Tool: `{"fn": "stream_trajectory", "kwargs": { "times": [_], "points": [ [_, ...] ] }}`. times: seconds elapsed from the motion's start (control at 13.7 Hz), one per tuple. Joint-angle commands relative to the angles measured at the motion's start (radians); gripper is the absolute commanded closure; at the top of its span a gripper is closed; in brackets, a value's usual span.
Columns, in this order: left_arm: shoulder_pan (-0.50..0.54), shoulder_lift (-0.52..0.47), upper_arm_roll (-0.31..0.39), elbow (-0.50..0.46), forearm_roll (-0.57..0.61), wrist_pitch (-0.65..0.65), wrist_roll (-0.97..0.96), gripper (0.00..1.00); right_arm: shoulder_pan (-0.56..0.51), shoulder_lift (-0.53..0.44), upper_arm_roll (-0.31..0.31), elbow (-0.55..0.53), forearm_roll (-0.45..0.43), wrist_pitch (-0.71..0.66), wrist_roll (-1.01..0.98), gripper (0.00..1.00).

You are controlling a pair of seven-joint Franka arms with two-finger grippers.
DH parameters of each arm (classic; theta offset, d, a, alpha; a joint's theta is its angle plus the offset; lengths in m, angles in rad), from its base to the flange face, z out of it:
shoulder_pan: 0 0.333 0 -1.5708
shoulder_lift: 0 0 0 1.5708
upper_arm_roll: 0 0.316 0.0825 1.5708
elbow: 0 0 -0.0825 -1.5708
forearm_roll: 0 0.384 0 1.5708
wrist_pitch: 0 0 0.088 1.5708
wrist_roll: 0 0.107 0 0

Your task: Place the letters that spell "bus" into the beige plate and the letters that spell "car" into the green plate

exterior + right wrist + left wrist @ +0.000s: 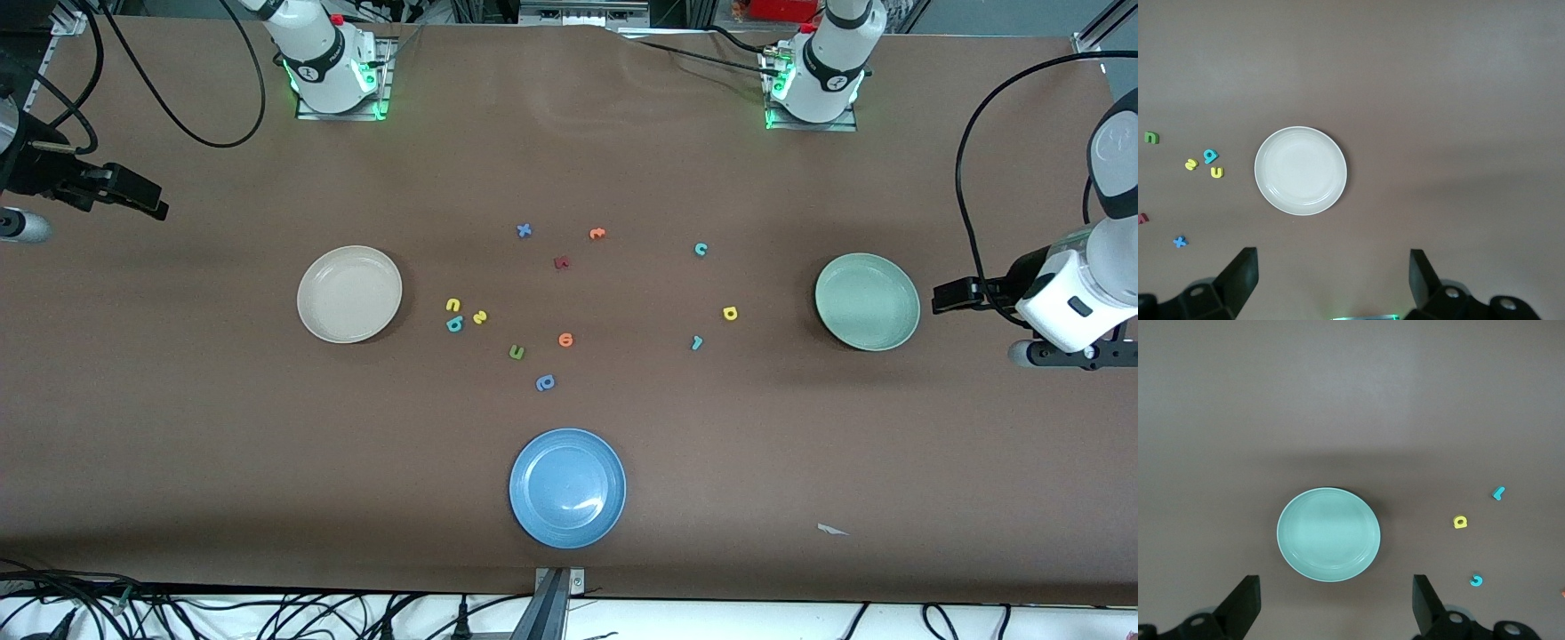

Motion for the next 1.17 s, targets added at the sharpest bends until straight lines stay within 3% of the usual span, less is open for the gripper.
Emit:
{"fn": "stream_trajectory", "kwargs": {
  "times": [0.0, 0.37, 0.81, 1.1],
  "points": [
    [-0.039, -0.005, -0.003, -0.041, -0.025, 0.008, -0.073, 0.0, -0.014, -0.005, 0.014, 0.007, -0.002, -0.014, 0.0, 0.0],
    [-0.084, 0.018, -0.005, -0.099, -0.136, 0.055, -0.154, 0.0, -0.006, 0.0, 0.015, 0.006, -0.002, -0.014, -0.005, 0.0],
    [-0.194, 0.018, -0.005, -0.352, -0.133, 0.354, -0.406, 0.0, 0.063, 0.089, 0.015, 0.006, -0.002, 0.0, 0.006, 0.0],
    [-0.246, 0.018, -0.007, -0.529, -0.103, 0.564, -0.5, 0.0, 0.169, 0.17, 0.015, -0.005, -0.002, 0.004, 0.007, 0.0]
  ]
}}
